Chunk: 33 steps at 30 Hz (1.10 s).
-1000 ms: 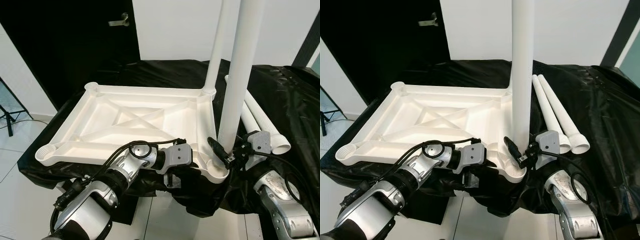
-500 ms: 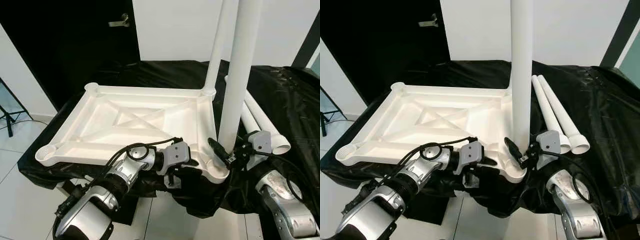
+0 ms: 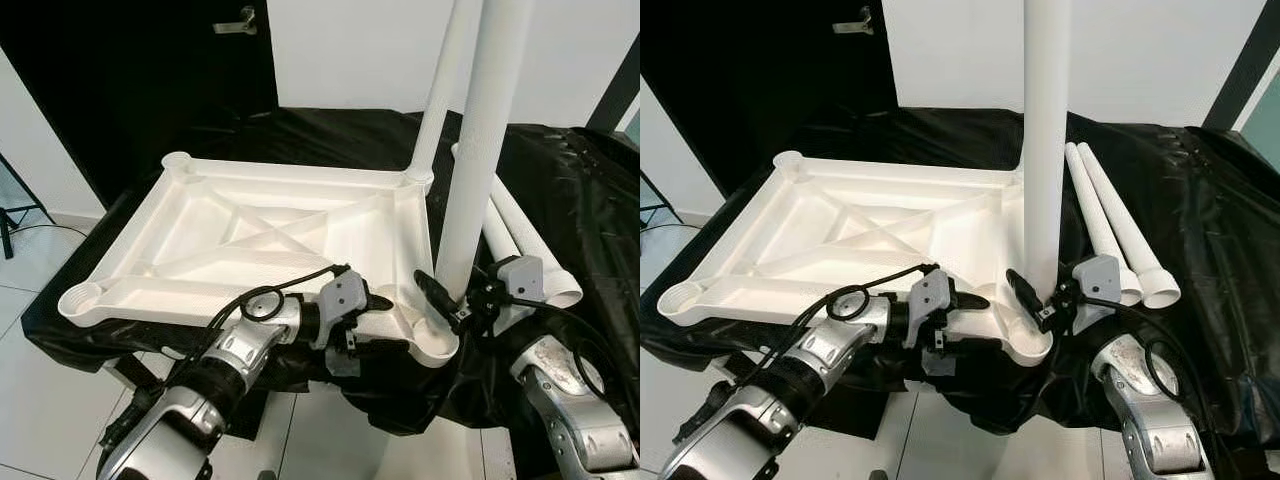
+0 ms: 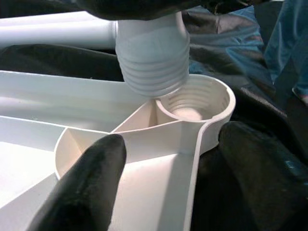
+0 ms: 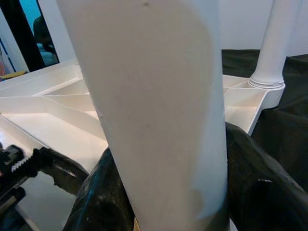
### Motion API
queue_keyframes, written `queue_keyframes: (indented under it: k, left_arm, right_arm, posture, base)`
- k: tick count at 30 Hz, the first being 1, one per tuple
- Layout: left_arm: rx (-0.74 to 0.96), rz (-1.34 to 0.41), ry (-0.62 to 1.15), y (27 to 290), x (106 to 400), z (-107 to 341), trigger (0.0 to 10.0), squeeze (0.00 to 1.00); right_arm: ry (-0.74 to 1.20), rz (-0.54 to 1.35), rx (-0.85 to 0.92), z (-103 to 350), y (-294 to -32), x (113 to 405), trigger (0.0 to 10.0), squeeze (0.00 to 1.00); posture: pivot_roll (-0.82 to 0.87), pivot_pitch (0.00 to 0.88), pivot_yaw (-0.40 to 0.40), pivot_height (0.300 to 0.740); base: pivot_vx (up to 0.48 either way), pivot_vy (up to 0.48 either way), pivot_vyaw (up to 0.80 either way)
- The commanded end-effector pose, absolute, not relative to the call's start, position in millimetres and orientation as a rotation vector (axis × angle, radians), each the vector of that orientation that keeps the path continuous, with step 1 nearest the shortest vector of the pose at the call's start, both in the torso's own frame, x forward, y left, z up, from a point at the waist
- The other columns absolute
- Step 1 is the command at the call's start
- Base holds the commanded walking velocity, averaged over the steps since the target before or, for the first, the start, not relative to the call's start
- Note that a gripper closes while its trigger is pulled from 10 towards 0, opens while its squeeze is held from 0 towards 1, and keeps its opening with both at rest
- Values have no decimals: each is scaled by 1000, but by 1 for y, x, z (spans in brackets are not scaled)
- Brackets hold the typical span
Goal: Building children table
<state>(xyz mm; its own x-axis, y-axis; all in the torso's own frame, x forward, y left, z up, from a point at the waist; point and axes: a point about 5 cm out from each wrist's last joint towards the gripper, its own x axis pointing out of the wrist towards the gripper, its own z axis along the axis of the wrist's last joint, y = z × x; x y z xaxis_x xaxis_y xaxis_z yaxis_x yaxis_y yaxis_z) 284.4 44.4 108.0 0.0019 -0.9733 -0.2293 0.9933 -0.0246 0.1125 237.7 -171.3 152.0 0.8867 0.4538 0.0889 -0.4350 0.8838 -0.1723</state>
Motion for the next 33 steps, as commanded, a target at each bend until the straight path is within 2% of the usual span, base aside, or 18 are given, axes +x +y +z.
queue_keyframes:
  k: [1,7,14,19,23,33]
  left_arm:
    - [257,-1840,159,51,269,103,10000,710]
    - [254,-1867,167,56,264,108,10000,753]
    - [246,-1883,158,58,261,114,10000,753]
    - [342,-1896,233,58,256,100,10000,741]
    - [397,-1857,286,45,255,86,10000,737]
    - [421,-1772,296,39,265,87,10000,722]
  right_arm:
    - [-75,464,-148,144,-173,237,10000,0]
    - [-66,466,-148,143,-173,235,10000,0]
    - [-63,468,-148,143,-174,235,10000,0]
    - [-64,468,-149,143,-173,236,10000,0]
    - [-73,469,-148,145,-172,238,10000,0]
    - [-74,463,-146,145,-172,236,10000,0]
  posture:
    - [93,0,-5,740]
    - [94,0,-10,740]
    - [95,0,-13,740]
    - [97,0,-13,740]
    - [93,0,-12,740]
    - [87,0,-10,740]
  base:
    - [0,0,0]
    - [0,0,0]
    - [0,0,0]
    - [0,0,0]
    - [0,0,0]
    - [0,0,0]
